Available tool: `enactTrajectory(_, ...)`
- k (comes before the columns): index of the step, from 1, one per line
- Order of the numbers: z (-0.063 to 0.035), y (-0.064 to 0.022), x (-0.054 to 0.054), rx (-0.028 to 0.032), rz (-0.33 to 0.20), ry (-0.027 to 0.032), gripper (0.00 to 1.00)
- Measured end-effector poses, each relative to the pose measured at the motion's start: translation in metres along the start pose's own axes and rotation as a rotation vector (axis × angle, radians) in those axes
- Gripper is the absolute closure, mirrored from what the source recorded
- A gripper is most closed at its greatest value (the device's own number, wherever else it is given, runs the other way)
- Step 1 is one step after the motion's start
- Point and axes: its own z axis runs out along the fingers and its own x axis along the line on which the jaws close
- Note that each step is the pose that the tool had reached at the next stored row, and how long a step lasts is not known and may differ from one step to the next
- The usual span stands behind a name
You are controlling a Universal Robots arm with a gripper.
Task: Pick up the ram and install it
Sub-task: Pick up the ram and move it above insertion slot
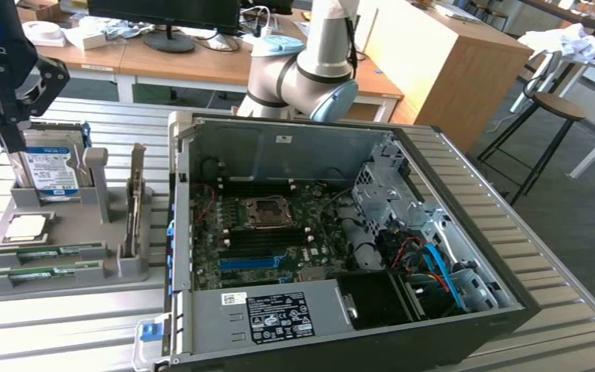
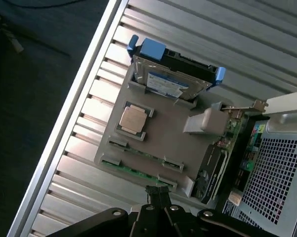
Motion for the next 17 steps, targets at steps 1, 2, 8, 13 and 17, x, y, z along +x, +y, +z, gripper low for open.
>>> enactTrajectory(1,0.0,0.0,0.0,-0.0003,-0.015,0.0011,0.9)
enactTrajectory(2,0.0,0.0,0.0,-0.0006,-0.031,0.0023,0.9)
enactTrajectory(8,0.0002,0.0,0.0,-0.0025,-0.123,0.0093,0.9)
enactTrajectory(13,0.0003,0.0,0.0,-0.0043,-0.204,0.0154,0.9)
enactTrajectory(17,0.0003,0.0,0.0,-0.0056,-0.269,0.0203,0.9)
